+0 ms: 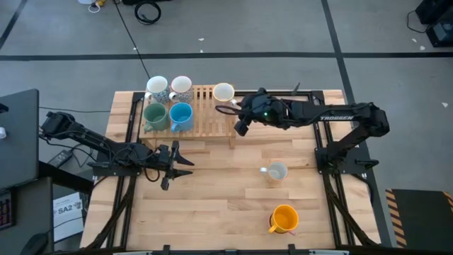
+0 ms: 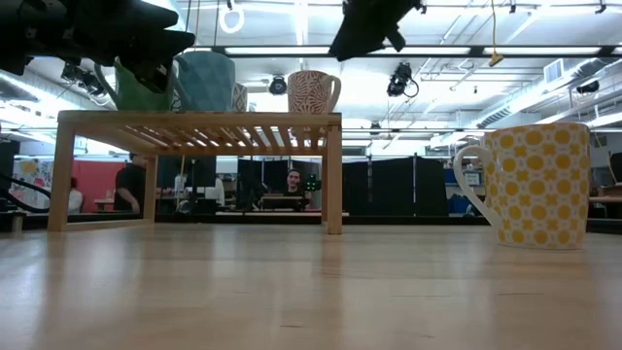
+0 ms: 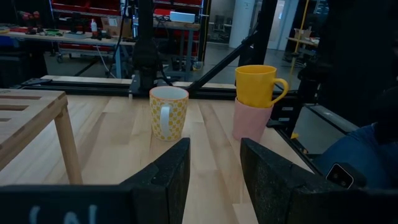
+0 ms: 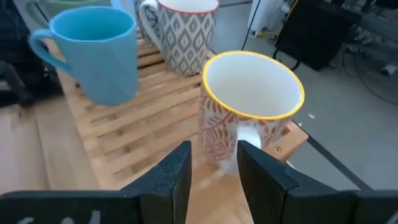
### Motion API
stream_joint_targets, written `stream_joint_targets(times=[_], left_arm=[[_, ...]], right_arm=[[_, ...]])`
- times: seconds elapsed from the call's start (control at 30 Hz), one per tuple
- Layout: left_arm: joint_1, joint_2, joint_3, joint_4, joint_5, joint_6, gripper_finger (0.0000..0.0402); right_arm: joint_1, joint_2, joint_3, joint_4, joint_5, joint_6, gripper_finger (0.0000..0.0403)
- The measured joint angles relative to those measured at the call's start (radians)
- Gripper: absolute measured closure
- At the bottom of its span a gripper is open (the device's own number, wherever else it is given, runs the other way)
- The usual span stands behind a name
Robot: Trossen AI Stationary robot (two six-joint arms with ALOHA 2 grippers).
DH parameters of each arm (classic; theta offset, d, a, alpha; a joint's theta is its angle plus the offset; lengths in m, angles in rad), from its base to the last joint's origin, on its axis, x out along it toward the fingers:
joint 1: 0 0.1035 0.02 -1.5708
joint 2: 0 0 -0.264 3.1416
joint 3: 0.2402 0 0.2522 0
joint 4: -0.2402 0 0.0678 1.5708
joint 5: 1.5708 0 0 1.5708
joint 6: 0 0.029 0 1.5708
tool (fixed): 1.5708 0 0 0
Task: Place coffee mugs
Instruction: Adjust the white-orange patterned mug on the shelf
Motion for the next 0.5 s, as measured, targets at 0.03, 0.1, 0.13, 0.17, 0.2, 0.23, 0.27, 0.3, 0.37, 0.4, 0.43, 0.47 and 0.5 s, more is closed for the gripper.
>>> stream_joint_targets(times=[0.03, 0.1, 0.13, 0.17, 0.2, 0.23, 0.27, 0.3, 0.37, 0.4, 0.43, 0.47, 0.5], left_arm=[[0.000, 0.000, 0.000, 0.000, 0.000, 0.000, 0.0253], [0.000, 0.000, 0.000, 0.000, 0.000, 0.000, 0.0253], [0.000, 0.000, 0.000, 0.000, 0.000, 0.000, 0.0253], [0.000, 0.000, 0.000, 0.000, 0.000, 0.000, 0.0253], [0.000, 0.000, 0.000, 0.000, 0.000, 0.000, 0.0253], [0.000, 0.000, 0.000, 0.000, 0.000, 0.000, 0.0253], [0.000, 0.000, 0.000, 0.000, 0.000, 0.000, 0.0253], [0.000, 0.000, 0.000, 0.000, 0.000, 0.000, 0.0253], [0.000, 0.000, 0.000, 0.000, 0.000, 0.000, 0.0253], [0.000, 0.000, 0.000, 0.000, 0.000, 0.000, 0.0253], [0.000, 0.000, 0.000, 0.000, 0.000, 0.000, 0.0253], [0.000, 0.000, 0.000, 0.000, 0.000, 0.000, 0.0253], [0.000, 0.000, 0.000, 0.000, 0.000, 0.000, 0.0253]], right_arm=[[-0.006, 0.000, -0.008, 0.007, 0.000, -0.001, 0.0268], [-0.016, 0.000, -0.016, 0.017, 0.000, -0.003, 0.0268], [-0.023, 0.000, -0.016, 0.022, 0.000, -0.003, 0.0268], [-0.028, 0.000, -0.016, 0.023, 0.000, -0.003, 0.0268], [-0.033, 0.000, -0.016, 0.023, 0.000, -0.003, 0.0268], [-0.038, 0.000, -0.016, 0.022, 0.000, -0.003, 0.0268], [-0.042, 0.002, -0.016, 0.022, 0.000, -0.003, 0.0268], [-0.047, 0.006, -0.016, 0.023, 0.000, -0.002, 0.0268], [-0.053, 0.018, -0.016, 0.023, -0.001, 0.006, 0.0268], [-0.055, 0.026, -0.016, 0.021, -0.008, 0.006, 0.0268], [-0.055, 0.036, -0.016, 0.024, -0.019, 0.005, 0.0268], [-0.055, 0.044, -0.016, 0.030, -0.023, 0.003, 0.0268], [-0.054, 0.054, -0.016, 0.037, -0.024, 0.000, 0.0268]])
